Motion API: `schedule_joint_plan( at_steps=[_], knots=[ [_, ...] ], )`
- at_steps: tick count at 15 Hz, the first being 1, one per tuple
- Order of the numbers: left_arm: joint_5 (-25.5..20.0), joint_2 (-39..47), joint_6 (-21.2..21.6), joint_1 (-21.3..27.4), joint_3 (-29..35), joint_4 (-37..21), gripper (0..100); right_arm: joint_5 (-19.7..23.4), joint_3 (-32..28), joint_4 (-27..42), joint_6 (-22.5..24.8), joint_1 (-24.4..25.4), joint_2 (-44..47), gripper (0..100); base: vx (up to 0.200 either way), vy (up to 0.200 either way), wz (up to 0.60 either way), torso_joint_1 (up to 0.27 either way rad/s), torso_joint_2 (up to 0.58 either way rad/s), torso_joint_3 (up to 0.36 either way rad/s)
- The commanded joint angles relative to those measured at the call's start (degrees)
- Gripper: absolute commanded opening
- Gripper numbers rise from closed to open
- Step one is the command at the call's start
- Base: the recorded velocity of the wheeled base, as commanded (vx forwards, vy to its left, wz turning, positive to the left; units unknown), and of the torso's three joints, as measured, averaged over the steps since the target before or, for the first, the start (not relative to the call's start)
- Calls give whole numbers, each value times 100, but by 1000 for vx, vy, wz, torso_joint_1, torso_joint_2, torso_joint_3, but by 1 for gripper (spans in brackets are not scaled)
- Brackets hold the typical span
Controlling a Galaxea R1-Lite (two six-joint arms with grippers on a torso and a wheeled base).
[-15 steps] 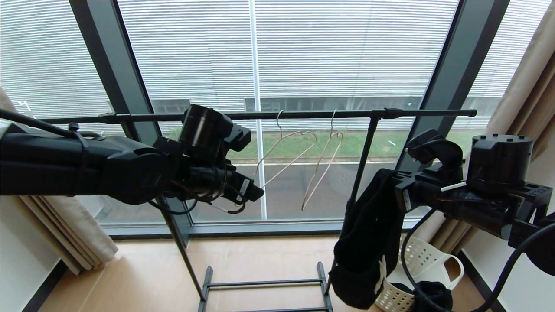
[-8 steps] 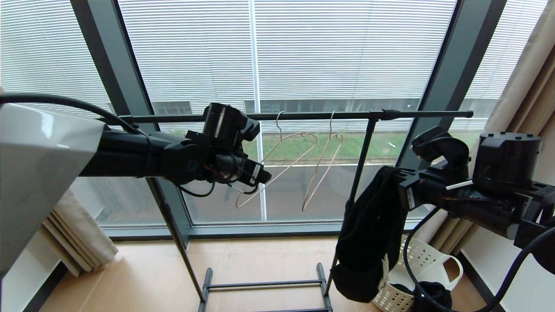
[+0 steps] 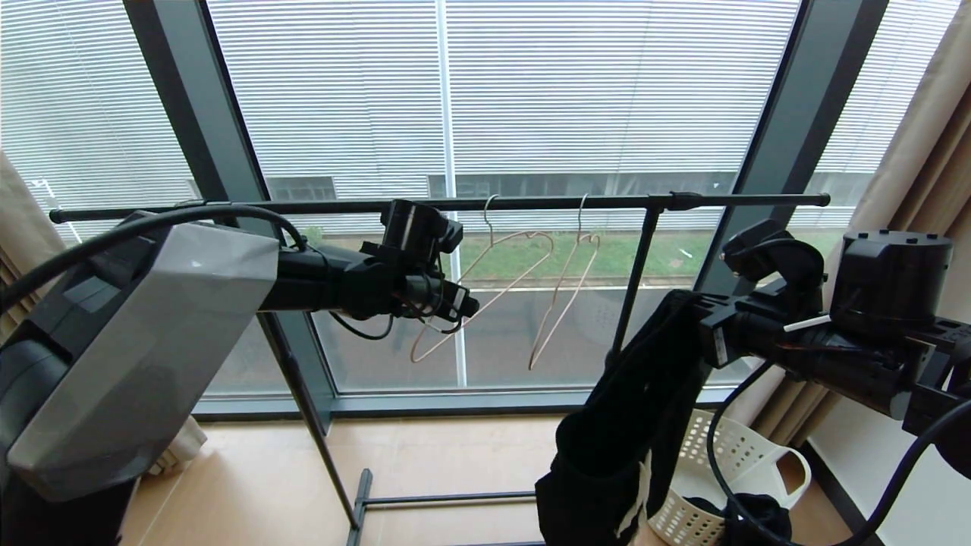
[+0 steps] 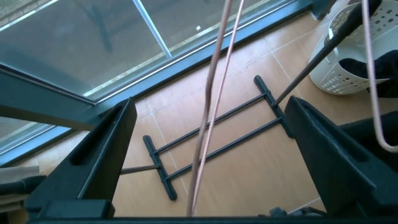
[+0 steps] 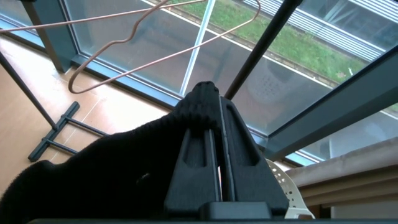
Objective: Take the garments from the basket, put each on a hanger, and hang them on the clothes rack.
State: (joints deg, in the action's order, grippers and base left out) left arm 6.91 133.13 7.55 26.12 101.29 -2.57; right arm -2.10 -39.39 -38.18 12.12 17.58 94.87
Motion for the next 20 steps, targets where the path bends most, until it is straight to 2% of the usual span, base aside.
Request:
schedule_joint_plan(
  at_steps=[1,6,16,17,20],
  knots=[
    [12,415,-8,-11,295,2,100,8,36,4,10,18,-109,0,0,0,0,0,0,0],
    [21,740,-16,-11,822,2,100,25,89,12,28,53,-214,0,0,0,0,0,0,0],
    [258,705,-25,-2,787,-15,100,25,98,4,19,53,-232,0,0,0,0,0,0,0],
    [311,705,-16,-2,787,-24,0,25,107,4,19,53,-232,0,0,0,0,0,0,0],
    [311,705,-34,15,769,-33,0,16,107,4,19,53,-232,0,0,0,0,0,0,0]
  ],
)
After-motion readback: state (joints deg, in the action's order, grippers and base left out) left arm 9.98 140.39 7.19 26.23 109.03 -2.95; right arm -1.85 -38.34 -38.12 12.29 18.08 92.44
